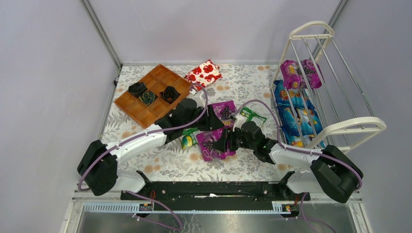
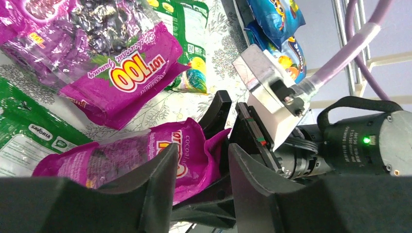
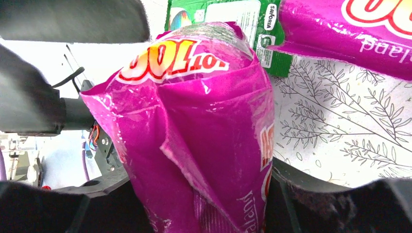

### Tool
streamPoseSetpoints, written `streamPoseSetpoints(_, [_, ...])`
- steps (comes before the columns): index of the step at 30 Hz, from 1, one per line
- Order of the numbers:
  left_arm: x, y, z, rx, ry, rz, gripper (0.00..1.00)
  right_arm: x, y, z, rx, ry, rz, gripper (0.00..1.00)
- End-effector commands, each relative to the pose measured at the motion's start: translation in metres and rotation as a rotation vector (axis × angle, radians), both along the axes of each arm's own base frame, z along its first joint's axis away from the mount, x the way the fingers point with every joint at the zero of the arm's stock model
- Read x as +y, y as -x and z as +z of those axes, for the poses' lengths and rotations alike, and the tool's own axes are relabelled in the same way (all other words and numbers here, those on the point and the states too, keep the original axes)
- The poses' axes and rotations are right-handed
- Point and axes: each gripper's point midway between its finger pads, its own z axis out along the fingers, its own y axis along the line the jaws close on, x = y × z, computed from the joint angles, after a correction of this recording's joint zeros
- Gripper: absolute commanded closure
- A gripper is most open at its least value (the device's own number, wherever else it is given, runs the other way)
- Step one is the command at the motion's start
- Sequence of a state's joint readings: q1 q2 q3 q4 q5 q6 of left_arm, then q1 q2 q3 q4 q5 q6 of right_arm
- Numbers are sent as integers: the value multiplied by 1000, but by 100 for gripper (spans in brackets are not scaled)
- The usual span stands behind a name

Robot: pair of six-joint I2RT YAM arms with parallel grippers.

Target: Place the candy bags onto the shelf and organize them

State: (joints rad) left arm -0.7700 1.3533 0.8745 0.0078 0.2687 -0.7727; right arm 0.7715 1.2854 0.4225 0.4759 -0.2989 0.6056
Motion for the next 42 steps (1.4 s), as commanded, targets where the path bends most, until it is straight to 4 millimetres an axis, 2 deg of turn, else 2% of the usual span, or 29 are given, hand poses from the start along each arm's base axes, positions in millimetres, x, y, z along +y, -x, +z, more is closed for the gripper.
streamPoseSetpoints(1, [9, -14, 54, -156, 40, 30, 48, 7, -6, 33, -82, -70, 2, 41])
streamPoseSetpoints(5, [38, -27, 82, -273, -56, 107, 39, 3, -7, 46, -105, -44, -1, 44])
streamPoseSetpoints(8, [69, -37, 114, -408, -150, 195, 33, -5, -11, 62, -143, 6, -18, 46])
streamPoseSetpoints(10, [92, -39, 134, -487, -205, 258, 32, -12, -15, 78, -181, 43, -33, 49])
streamPoseSetpoints(14, [132, -39, 167, -626, -287, 369, 27, -32, -23, 112, -261, 148, -67, 49])
streamPoseSetpoints(17, [153, -36, 181, -694, -330, 419, 25, -50, -30, 145, -348, 235, -94, 49])
streamPoseSetpoints(19, [163, -34, 187, -729, -355, 438, 25, -69, -40, 167, -407, 334, -143, 50])
streamPoseSetpoints(22, [171, -33, 186, -761, -385, 445, 24, -106, -58, 202, -484, 534, -240, 50])
streamPoseSetpoints(25, [173, -32, 175, -780, -407, 434, 23, -151, -76, 237, -546, 776, -382, 52])
streamPoseSetpoints(29, [174, -28, 169, -788, -372, 439, 22, -210, -90, 271, -610, 1136, -561, 54])
streamPoseSetpoints(32, [173, -24, 164, -788, -351, 427, 21, -236, -93, 280, -626, 1377, -623, 55])
streamPoseSetpoints(38, [168, -19, 161, -790, -310, 410, 20, -263, -102, 286, -629, 1792, -705, 60])
streamPoseSetpoints(42, [164, -16, 159, -788, -283, 392, 20, -279, -113, 281, -580, 1839, -725, 60])
